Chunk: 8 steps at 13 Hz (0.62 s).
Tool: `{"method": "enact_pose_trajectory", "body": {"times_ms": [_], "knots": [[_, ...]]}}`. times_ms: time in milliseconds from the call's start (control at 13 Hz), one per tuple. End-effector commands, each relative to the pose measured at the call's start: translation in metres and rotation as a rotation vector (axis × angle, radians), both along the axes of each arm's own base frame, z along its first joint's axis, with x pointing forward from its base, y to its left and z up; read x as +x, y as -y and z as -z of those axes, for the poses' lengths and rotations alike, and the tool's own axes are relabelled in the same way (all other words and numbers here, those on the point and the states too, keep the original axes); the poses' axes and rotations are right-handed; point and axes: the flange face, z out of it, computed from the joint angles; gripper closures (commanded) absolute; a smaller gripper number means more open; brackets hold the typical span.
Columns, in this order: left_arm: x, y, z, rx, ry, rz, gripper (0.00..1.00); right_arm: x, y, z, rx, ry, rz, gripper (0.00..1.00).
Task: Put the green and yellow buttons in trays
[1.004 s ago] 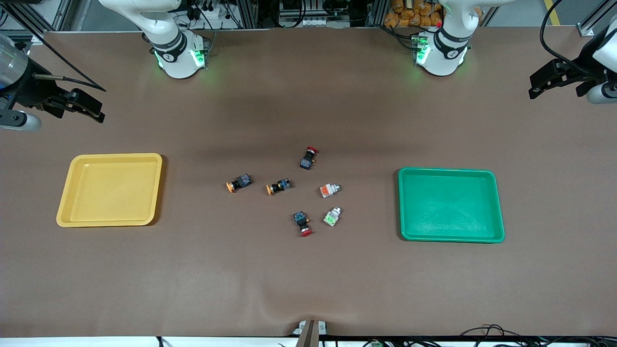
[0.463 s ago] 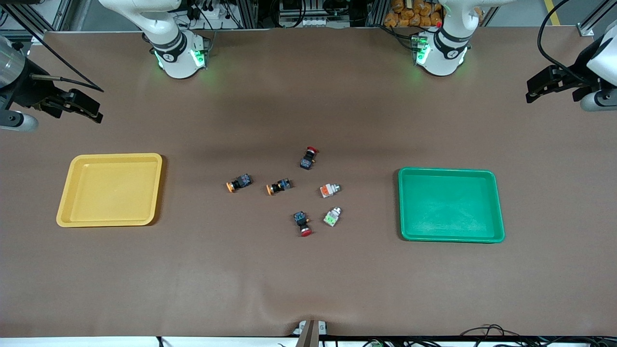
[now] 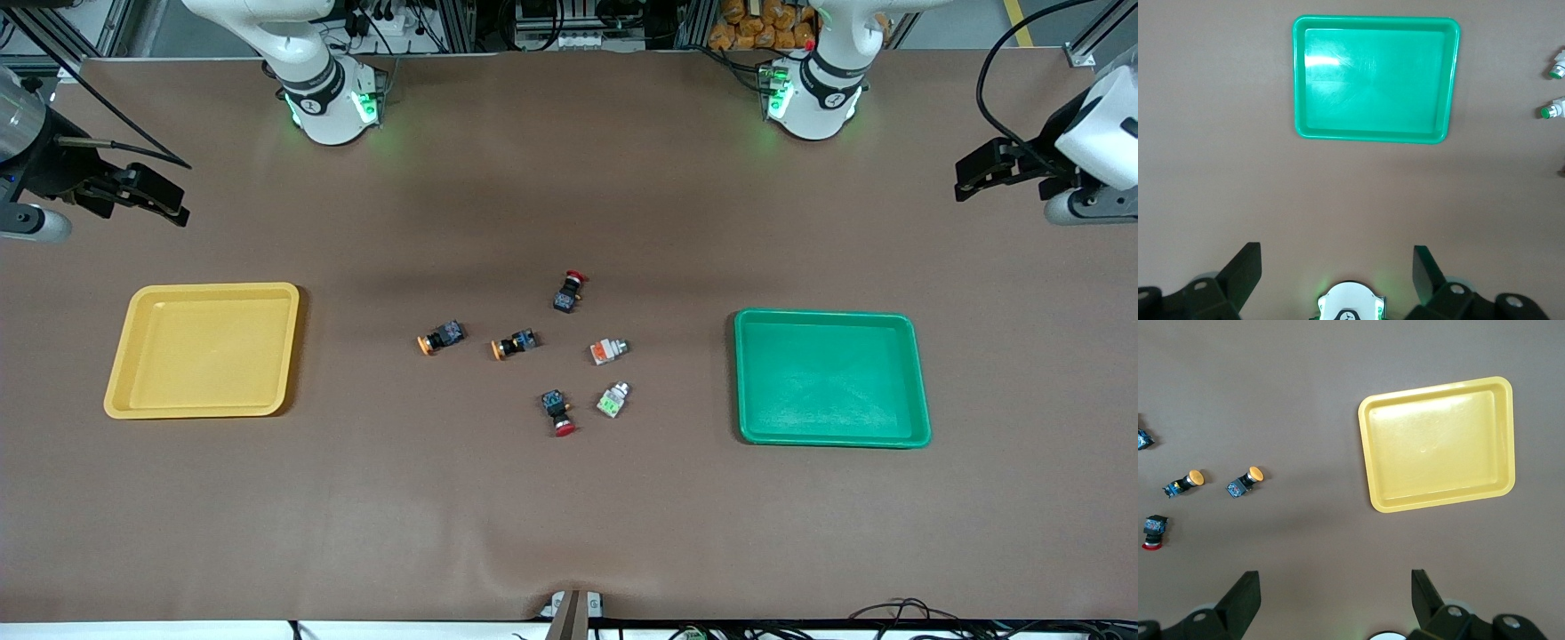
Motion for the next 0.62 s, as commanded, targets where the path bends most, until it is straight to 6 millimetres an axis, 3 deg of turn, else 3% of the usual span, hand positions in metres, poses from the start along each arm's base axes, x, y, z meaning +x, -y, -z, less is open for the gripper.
{"method": "enact_pose_trajectory", "body": {"times_ms": [0,540], "knots": [[0.008,0.008,0.004,-0.017,0.006,0.006,0.0,-0.008,0.004,-0.004,-0.019,0.003,-0.022,0.0],[0.021,0.039,0.02,-0.022,0.022,0.017,0.0,-0.009,0.005,-0.002,-0.018,-0.011,-0.016,0.0]]}}
